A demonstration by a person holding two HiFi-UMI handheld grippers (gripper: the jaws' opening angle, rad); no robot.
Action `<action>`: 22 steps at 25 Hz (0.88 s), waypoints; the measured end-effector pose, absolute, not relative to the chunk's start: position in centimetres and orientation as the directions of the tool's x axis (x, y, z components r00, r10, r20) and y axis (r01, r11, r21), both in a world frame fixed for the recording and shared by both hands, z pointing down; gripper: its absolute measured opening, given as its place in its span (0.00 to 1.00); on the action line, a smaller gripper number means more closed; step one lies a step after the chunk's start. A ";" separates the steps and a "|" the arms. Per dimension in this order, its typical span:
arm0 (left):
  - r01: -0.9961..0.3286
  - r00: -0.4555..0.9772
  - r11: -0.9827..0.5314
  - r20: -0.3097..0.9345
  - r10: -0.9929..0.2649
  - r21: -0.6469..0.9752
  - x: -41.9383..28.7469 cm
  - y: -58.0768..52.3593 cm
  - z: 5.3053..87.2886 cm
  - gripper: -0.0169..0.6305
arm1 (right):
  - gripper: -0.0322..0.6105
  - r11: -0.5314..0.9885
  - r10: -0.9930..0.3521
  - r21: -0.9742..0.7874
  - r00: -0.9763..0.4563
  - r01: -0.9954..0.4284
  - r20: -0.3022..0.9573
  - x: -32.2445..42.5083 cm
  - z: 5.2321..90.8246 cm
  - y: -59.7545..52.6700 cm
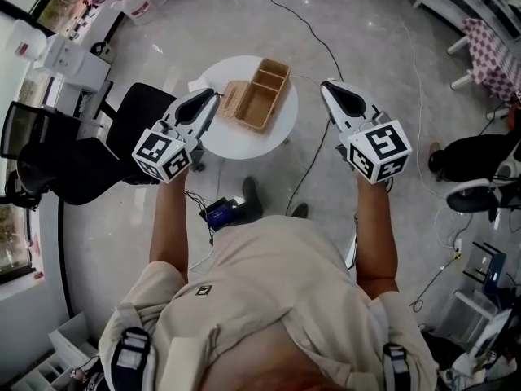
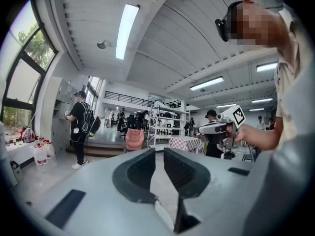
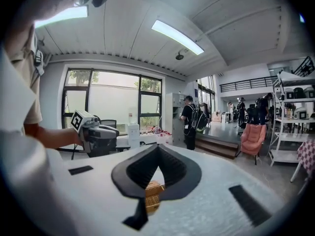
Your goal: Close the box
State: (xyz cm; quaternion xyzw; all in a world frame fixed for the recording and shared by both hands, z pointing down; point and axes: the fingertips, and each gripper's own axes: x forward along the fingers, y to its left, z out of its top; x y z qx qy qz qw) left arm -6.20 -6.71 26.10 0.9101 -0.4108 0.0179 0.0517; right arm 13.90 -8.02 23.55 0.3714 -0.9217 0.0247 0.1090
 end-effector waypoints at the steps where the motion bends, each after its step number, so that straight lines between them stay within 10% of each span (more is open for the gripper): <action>1: -0.743 0.669 -0.664 0.074 -0.739 0.083 -6.8 -7.5 26.1 0.11 | 0.04 0.715 -0.687 0.036 -0.692 -0.698 0.223 13.4 23.5 -8.5; 22: -0.675 0.737 -0.708 0.137 -0.662 0.208 -13.6 -17.8 33.5 0.11 | 0.04 0.648 -0.726 0.031 -0.605 -0.761 0.327 6.9 28.4 -16.6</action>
